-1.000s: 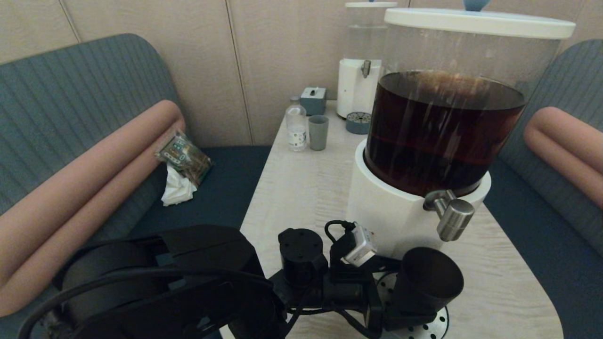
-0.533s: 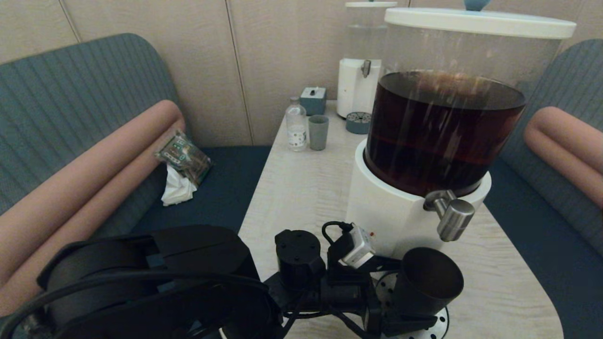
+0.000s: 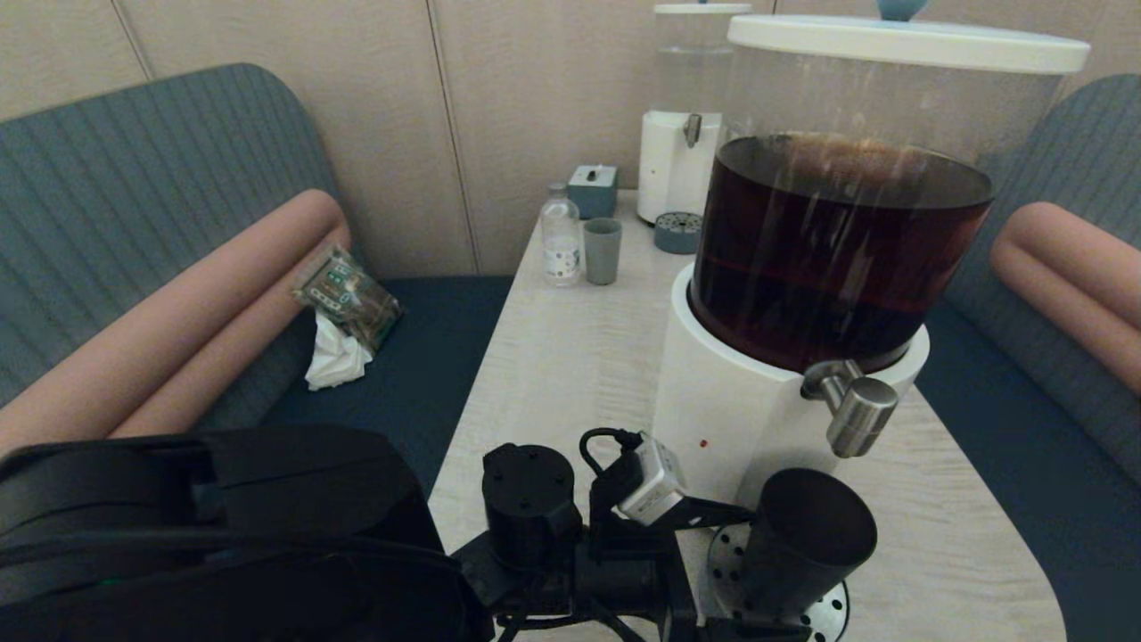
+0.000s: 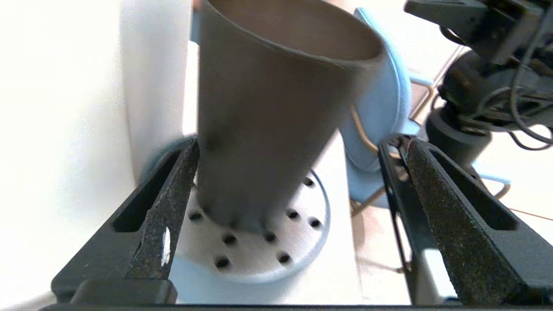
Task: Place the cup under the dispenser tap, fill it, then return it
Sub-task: Place it under the water dispenser, then turn on the faucet
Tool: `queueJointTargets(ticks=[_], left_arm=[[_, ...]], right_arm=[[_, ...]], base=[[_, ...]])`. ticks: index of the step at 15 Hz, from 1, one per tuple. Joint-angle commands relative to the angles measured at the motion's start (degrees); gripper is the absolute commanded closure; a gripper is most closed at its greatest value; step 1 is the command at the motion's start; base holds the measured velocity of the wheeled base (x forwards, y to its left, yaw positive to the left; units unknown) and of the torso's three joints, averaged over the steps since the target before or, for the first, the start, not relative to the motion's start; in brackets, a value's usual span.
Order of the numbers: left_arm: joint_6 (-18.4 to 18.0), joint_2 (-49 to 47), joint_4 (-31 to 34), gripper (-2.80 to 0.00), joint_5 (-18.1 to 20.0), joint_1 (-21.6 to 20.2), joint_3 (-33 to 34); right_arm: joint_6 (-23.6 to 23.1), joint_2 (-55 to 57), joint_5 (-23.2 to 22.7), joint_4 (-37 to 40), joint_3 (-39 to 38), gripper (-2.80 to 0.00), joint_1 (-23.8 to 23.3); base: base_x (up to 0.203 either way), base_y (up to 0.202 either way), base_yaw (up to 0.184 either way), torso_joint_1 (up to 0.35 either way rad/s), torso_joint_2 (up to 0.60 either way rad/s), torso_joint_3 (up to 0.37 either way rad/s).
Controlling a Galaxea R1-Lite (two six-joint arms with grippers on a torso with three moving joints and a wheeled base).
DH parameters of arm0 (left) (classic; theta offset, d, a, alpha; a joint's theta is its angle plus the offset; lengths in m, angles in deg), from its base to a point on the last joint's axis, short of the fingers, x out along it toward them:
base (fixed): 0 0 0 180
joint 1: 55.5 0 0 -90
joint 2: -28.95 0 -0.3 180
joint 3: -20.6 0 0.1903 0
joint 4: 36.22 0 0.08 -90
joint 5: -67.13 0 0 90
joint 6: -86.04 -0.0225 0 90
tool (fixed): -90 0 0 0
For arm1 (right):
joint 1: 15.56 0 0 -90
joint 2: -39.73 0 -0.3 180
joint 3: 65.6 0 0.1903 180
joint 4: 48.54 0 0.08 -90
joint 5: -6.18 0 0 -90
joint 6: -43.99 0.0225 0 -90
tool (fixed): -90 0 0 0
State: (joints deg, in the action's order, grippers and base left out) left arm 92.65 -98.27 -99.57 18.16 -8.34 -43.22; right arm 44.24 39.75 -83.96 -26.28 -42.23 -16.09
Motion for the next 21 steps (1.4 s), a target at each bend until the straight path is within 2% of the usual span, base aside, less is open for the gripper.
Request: queueJointTargets(ticks=[1,8,11,15,16,18,21], left_arm=[[0.1,2.6,-0.5,-2.8,0.2,0.0,2.6],[-0.1,8.4,-0.9,-2.8,0.3,-0.5,10.9],[-0.2,12.0,-0.9,-2.8,-0.1,-3.8,14.9],[0.1,22.5,-0.9,-2.8,-6.1,-10.0,19.3],[0.2,25.3,-0.9,0.0,-7.3,-12.5,19.8],[1.6,30.4,-0.8,0.0,-10.4,-16.3,21.4],[4.9,37.4,-0.9,0.0,-21.6,-17.9,22.3]], right_arm=[[0.0,-0.1,0.0,0.0,-0.4,0.0,0.0],[0.0,-0.1,0.0,0.0,-0.4,0.0,0.0],[0.0,-0.1,0.0,0.0,-0.4,0.0,0.0],[0.0,-0.1,0.0,0.0,-0.4,0.0,0.0],[0.0,-0.1,0.0,0.0,-0.4,0.0,0.0],[0.0,-0.1,0.0,0.0,-0.4,0.0,0.0],[0.0,-0.1,0.0,0.0,-0.4,0.0,0.0]], base=[[0.0,0.0,0.0,0.0,0.0,0.0],[0.0,0.0,0.0,0.0,0.0,0.0],[0.0,0.0,0.0,0.0,0.0,0.0],[0.0,0.0,0.0,0.0,0.0,0.0],[0.0,0.0,0.0,0.0,0.0,0.0],[0.0,0.0,0.0,0.0,0.0,0.0],[0.0,0.0,0.0,0.0,0.0,0.0]])
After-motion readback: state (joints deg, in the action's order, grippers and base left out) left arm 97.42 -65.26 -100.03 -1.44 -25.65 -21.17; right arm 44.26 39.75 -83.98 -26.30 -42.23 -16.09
